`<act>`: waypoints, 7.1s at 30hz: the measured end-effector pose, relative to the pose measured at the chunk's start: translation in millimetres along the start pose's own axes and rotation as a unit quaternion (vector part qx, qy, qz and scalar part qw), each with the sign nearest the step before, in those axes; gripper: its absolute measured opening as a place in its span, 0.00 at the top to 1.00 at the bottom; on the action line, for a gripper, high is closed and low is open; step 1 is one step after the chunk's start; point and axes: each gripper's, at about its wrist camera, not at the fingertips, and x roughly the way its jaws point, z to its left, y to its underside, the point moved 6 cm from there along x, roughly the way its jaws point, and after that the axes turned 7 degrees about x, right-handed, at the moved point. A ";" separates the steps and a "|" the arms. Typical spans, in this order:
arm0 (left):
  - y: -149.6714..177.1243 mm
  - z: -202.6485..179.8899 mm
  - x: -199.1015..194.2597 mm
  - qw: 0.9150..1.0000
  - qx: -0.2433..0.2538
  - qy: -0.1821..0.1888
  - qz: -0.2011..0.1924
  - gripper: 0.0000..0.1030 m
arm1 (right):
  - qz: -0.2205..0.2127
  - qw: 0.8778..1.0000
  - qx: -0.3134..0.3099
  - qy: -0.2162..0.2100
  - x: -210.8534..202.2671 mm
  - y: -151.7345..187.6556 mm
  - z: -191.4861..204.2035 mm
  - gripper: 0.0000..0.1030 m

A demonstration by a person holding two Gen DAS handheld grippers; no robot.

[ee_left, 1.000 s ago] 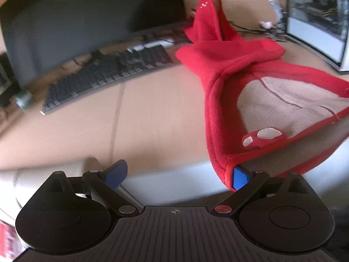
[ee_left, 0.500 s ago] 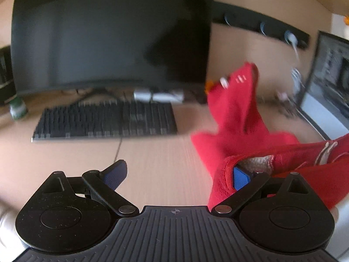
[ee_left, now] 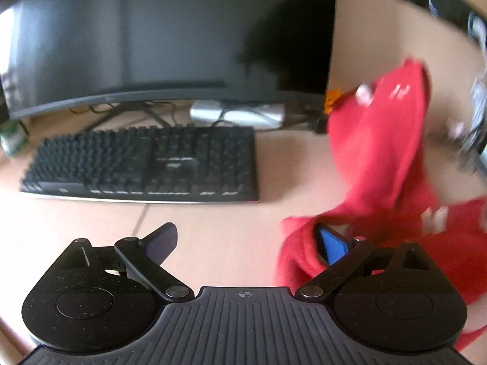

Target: Fold clothes

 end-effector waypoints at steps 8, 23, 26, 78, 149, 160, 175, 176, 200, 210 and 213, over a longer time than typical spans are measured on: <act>2.3 -36.3 -68.2 0.975 -0.003 0.220 -0.033 0.04 | 0.000 0.963 0.164 -0.216 -74.4 6.1 22.8 0.00; 66.9 -104.8 28.5 0.991 0.051 0.108 0.067 0.00 | 0.110 0.975 0.154 -0.121 4.8 83.3 74.1 0.00; 69.6 -107.0 29.2 0.990 0.064 0.105 0.067 0.00 | 0.115 0.982 0.103 -0.112 3.6 83.7 80.7 0.00; 62.4 8.5 12.4 0.994 -0.056 0.094 0.011 0.00 | 0.070 0.965 0.197 -0.156 -12.5 107.4 17.4 0.18; 23.8 -50.0 128.2 0.999 0.004 0.034 0.004 0.00 | -0.040 0.985 -0.158 -0.063 104.2 -10.9 175.8 0.00; 31.4 -44.9 123.7 0.999 -0.021 0.026 -0.008 0.00 | 0.088 0.987 -0.087 -0.098 174.1 8.1 164.6 0.00; 31.3 -47.4 124.3 1.000 -0.006 0.010 -0.012 0.00 | 0.077 0.989 -0.069 -0.105 175.4 6.8 158.9 0.00; 31.3 -47.3 124.3 1.000 -0.005 0.010 -0.012 0.00 | 0.077 0.989 -0.069 -0.105 175.4 6.4 158.7 0.00; 30.6 -50.5 120.8 1.000 0.003 -0.006 -0.019 0.00 | 0.078 0.989 -0.068 -0.103 176.2 3.4 161.1 0.00; 28.1 -49.0 122.1 1.000 -0.015 0.000 0.001 0.00 | 0.077 0.990 -0.067 -0.102 176.1 2.5 163.4 0.00; 28.1 -48.4 122.5 1.000 -0.020 0.004 0.004 0.00 | 0.077 0.990 -0.066 -0.102 176.2 2.3 163.5 0.00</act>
